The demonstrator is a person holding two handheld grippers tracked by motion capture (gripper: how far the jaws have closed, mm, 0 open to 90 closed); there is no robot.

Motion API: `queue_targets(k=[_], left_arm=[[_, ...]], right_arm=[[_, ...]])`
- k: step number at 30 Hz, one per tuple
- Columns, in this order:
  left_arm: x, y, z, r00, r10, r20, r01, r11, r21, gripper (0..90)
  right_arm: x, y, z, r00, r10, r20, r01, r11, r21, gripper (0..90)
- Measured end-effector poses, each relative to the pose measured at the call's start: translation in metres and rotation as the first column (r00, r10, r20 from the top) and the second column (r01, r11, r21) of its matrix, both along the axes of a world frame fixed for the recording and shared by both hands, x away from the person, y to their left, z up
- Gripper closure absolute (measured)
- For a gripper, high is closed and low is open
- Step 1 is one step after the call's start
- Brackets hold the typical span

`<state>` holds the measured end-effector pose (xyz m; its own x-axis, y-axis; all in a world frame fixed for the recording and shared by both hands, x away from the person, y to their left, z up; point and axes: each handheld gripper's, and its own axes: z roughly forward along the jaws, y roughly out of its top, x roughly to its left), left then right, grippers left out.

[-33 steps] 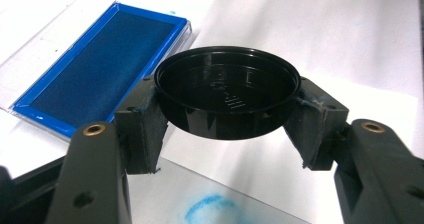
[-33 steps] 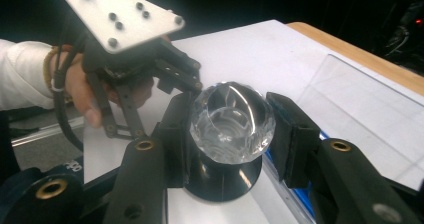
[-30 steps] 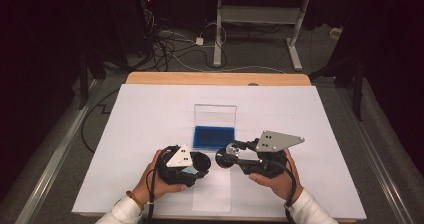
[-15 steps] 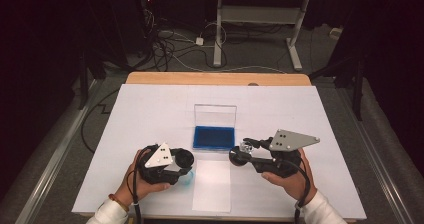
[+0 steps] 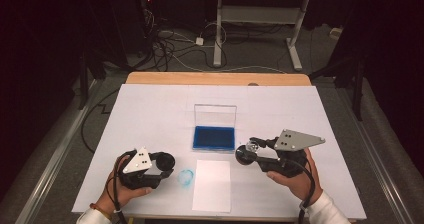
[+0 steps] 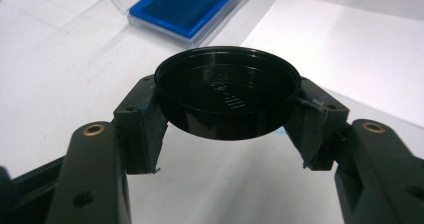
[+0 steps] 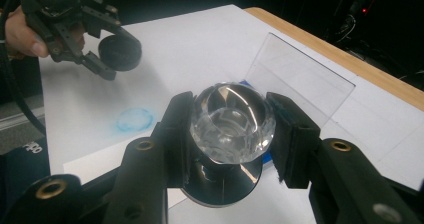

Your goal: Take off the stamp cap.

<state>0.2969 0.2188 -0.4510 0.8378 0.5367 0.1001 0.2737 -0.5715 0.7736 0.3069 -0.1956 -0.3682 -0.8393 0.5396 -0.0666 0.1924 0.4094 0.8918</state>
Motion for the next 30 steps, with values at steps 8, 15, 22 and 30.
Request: queue_targets(k=[8, 15, 22, 30], left_arm=[[-0.007, 0.016, -0.007, 0.9992, 0.033, -0.023, -0.033, 0.9993, -0.015, 36.9], [-0.01, 0.02, -0.008, 0.9988, 0.041, -0.027, -0.041, 0.9989, -0.022, 36.9], [-0.008, 0.021, -0.01, 0.9979, 0.044, -0.047, -0.046, 0.9982, -0.039, 36.9], [-0.008, 0.019, -0.011, 0.9979, 0.038, -0.052, -0.04, 0.9988, -0.029, 36.9]], right_arm=[[0.001, -0.003, 0.002, 0.9999, -0.007, 0.012, 0.007, 1.0, -0.01, 57.0], [0.003, -0.003, 0.003, 0.9998, -0.017, 0.012, 0.017, 1.0, -0.006, 57.0], [0.005, -0.003, 0.002, 0.9998, -0.019, 0.011, 0.019, 1.0, -0.014, 57.0], [0.007, -0.001, 0.001, 0.9995, -0.03, 0.014, 0.03, 0.999, -0.027, 57.0]])
